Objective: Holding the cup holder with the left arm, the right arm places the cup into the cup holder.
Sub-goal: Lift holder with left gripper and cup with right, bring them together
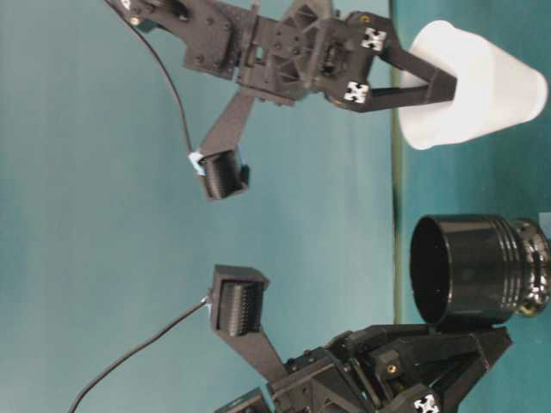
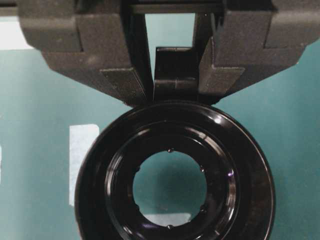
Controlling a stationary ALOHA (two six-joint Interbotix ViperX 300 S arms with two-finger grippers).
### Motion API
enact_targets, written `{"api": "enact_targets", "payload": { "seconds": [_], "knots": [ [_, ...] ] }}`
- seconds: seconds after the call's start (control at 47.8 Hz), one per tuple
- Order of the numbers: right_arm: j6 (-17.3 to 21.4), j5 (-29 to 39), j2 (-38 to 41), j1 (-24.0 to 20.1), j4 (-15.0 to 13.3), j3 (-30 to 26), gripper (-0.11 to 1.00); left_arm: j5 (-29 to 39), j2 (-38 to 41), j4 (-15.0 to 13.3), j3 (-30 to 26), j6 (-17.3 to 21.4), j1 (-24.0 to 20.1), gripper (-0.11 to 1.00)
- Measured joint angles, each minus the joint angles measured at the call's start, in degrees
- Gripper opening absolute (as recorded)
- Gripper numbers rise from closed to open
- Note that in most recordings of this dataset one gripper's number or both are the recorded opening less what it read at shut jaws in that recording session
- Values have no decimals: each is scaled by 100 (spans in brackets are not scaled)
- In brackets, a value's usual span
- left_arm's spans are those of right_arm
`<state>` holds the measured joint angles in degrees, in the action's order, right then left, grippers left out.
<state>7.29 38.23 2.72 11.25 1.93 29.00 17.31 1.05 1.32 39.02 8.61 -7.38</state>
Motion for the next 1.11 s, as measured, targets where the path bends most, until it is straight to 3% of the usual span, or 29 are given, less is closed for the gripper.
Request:
{"api": "enact_targets", "payload": {
  "seconds": [0.606, 1.108],
  "knots": [
    [0, 571, -686, 9, 9, -510, 7, -413, -44, 0, -26, 9, 0, 27],
    [0, 149, -949, -18, 44, -791, 7, -413, 26, 0, -510, 79, 26, 27]
  ]
}}
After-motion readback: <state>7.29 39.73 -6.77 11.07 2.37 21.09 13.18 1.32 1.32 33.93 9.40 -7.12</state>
